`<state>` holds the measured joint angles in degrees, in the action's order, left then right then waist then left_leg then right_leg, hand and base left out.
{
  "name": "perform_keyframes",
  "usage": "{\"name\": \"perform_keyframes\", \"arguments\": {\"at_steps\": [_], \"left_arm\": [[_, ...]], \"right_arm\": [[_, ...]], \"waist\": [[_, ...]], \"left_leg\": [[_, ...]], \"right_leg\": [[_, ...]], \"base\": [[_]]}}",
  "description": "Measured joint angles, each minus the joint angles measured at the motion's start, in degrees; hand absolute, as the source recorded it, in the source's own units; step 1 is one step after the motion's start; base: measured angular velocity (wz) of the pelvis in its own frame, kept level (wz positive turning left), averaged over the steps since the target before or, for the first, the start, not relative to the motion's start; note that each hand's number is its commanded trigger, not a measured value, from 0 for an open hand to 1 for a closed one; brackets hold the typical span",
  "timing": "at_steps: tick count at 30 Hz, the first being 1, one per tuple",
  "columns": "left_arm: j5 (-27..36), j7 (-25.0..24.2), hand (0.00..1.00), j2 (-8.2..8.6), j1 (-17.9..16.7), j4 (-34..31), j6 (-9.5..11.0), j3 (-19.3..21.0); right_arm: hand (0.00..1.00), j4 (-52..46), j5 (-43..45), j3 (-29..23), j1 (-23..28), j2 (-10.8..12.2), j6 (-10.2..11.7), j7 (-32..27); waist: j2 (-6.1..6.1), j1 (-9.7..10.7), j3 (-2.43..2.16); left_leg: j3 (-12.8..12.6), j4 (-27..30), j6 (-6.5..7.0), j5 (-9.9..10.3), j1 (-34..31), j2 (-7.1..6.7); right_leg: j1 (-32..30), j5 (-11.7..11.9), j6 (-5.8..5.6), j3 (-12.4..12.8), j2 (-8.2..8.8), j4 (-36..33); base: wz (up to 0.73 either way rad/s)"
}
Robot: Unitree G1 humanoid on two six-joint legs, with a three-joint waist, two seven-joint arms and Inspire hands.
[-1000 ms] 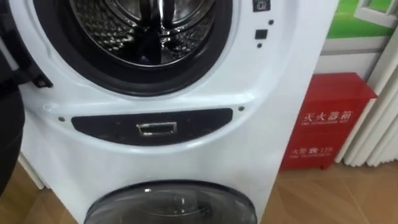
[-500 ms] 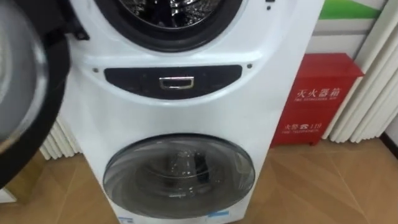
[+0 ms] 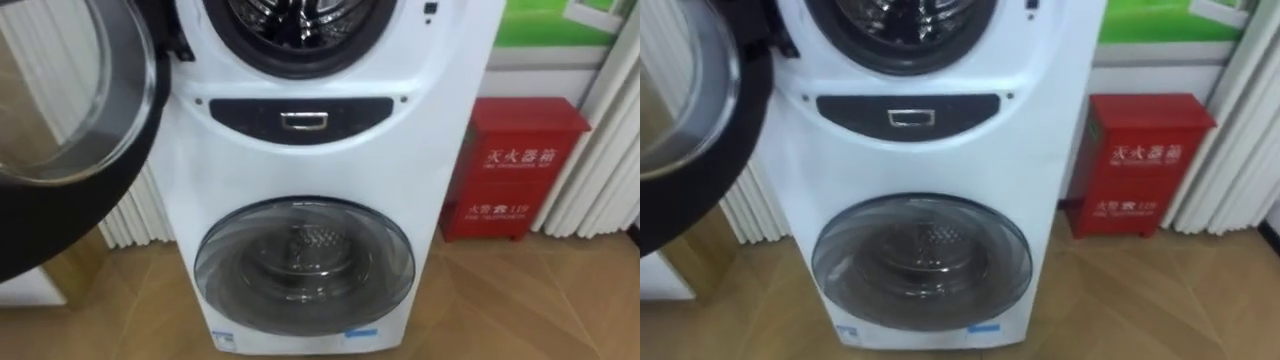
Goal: Pick clothes from washing machine
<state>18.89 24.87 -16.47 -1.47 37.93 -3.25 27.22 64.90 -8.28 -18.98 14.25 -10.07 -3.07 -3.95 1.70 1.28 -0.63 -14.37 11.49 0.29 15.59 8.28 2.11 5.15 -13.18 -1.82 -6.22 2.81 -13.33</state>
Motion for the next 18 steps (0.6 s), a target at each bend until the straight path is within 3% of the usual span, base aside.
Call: {"name": "perform_keyframes", "arguments": {"at_steps": [3,7,9,10,12,16,18], "left_arm": [[0.81,2.24,0.00,-4.09,0.57,-7.91,0.61,3.46],[0.75,4.65,0.00,-6.54,1.23,-13.19,0.75,8.11],[0.79,5.16,0.00,-9.19,1.51,-15.50,0.30,11.71],[0.79,5.54,0.00,-9.97,1.52,-16.22,0.21,12.26],[0.50,6.02,0.00,-13.67,1.79,-17.78,0.09,12.85],[-1.18,4.93,0.00,-16.46,3.52,-19.89,-0.58,13.85],[-2.57,3.35,0.00,-16.89,4.67,-20.15,-0.97,14.38]], "right_arm": [[0.00,-1.68,-1.00,-2.06,0.65,0.01,-0.02,0.84],[0.00,-3.49,-3.09,-2.98,2.19,0.06,-0.18,1.31],[0.00,-3.43,-3.54,-4.75,2.31,0.25,-0.79,1.91],[0.00,-3.43,-3.78,-5.02,2.49,0.26,-0.80,1.92],[0.00,-3.40,-4.26,-5.71,2.70,0.10,-0.79,2.05],[0.00,-3.35,-2.39,-6.17,2.44,0.15,-0.66,2.33],[0.00,-3.25,-1.81,-7.14,2.72,0.20,-0.66,3.00]], "waist": [[1.06,-0.41,0.05],[3.17,-1.35,-0.04],[3.85,-2.11,-0.07],[3.87,-2.13,-0.04],[4.06,-2.98,-0.01],[4.09,-3.44,0.16],[4.07,-3.22,0.23]], "left_leg": [[0.76,-0.16,-0.32,-0.19,-0.06,0.29],[2.37,-0.24,-0.33,-0.19,-0.56,0.17],[3.09,-0.23,-0.38,-0.25,-1.05,0.14],[3.42,-0.24,-0.39,-0.26,-1.12,0.13],[3.77,-0.23,-0.46,-0.31,-1.24,0.17],[4.48,-0.22,-0.47,-0.33,-1.75,0.05],[5.08,-0.20,-0.47,-0.33,-1.75,-0.16]], "right_leg": [[0.40,0.21,0.35,-0.39,-0.37,0.78],[0.22,0.20,0.35,-1.79,-0.28,0.74],[-0.15,0.19,0.36,-2.03,-0.29,0.74],[-0.13,0.19,0.36,-2.27,-0.28,0.75],[-0.04,0.19,0.36,-2.71,-0.30,0.81],[0.11,0.20,0.37,-3.47,-0.23,1.29],[0.79,0.20,0.37,-4.01,-0.12,2.14]], "base": [[0.05],[0.12],[0.07],[0.17],[0.11],[0.11],[0.10]]}}
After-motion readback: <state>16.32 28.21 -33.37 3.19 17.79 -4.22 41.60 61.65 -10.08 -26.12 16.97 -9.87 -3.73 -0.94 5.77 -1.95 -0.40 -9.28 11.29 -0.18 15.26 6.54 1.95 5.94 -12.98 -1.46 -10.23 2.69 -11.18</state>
